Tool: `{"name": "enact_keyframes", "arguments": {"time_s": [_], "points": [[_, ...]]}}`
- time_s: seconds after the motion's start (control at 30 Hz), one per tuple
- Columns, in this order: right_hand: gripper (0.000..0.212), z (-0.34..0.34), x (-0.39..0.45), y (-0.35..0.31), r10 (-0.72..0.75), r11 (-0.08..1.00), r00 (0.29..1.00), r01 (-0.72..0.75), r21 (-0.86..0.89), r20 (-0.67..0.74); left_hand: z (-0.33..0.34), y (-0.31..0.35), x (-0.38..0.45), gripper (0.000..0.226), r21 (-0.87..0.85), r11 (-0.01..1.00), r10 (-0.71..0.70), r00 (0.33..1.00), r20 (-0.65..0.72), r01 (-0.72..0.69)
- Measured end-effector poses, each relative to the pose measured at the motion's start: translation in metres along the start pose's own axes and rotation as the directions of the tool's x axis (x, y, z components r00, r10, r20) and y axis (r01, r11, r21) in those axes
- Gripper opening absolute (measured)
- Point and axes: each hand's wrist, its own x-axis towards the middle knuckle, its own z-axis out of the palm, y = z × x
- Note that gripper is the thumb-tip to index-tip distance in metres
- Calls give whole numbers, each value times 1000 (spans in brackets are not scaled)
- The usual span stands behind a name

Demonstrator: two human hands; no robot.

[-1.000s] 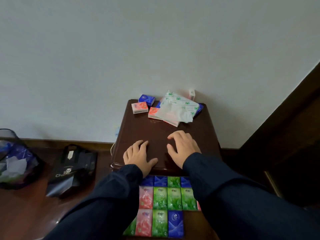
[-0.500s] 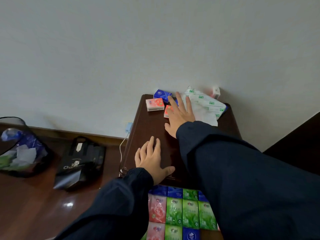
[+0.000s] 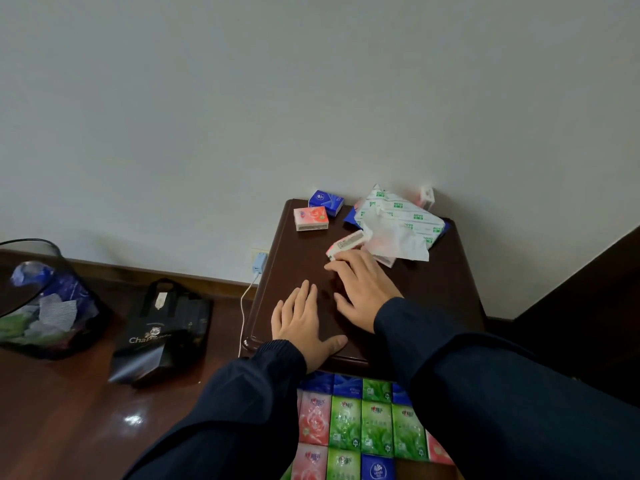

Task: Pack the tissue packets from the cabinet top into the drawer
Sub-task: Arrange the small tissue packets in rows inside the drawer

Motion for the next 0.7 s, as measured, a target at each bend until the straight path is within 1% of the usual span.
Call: {"name": "enact_keyframes", "arguments": {"time_s": [0.07, 0.13, 0.23, 0.3, 0.33, 0.4, 0.47, 0.53, 0.6, 0.7], "points": [[52, -6, 16, -2, 9, 997, 999, -12, -77, -49, 0, 0, 0, 111, 1, 1000, -5, 1000, 0, 5], [49, -9, 33, -5, 47, 995, 997, -53, -89, -66, 0, 0, 0, 111, 0, 1000, -8, 1000, 0, 8], [48, -8, 54, -6, 171, 973, 980, -184, -136, -99, 1, 0, 1, 110, 5, 1000, -9, 1000, 2, 9], [55, -4, 62, -2, 239, 949, 971, -239, -204, -27, 2, -1, 2, 110, 4, 1000, -10, 1000, 2, 10], [59, 0, 64, 0, 246, 942, 969, -231, -242, 33, 2, -1, 2, 110, 3, 1000, -10, 1000, 5, 10], [59, 5, 67, 2, 210, 947, 969, -167, -275, 134, 3, -1, 1, 111, 1, 1000, -9, 1000, 13, 9], [52, 6, 67, -1, 151, 968, 970, -106, -227, 192, 2, -1, 2, 111, -1, 1000, -12, 1000, 12, 12], [45, 7, 59, -5, 97, 990, 971, -71, -123, 219, 1, 0, 1, 111, -2, 1000, -14, 1000, 13, 14], [42, 8, 40, -5, 45, 999, 984, -41, -25, 172, 0, 2, 0, 111, -1, 1000, -12, 1000, 19, 12], [42, 9, 5, -2, -5, 994, 999, 0, 114, 42, -2, 2, 0, 111, -14, 1000, -17, 1000, 12, 17]]}}
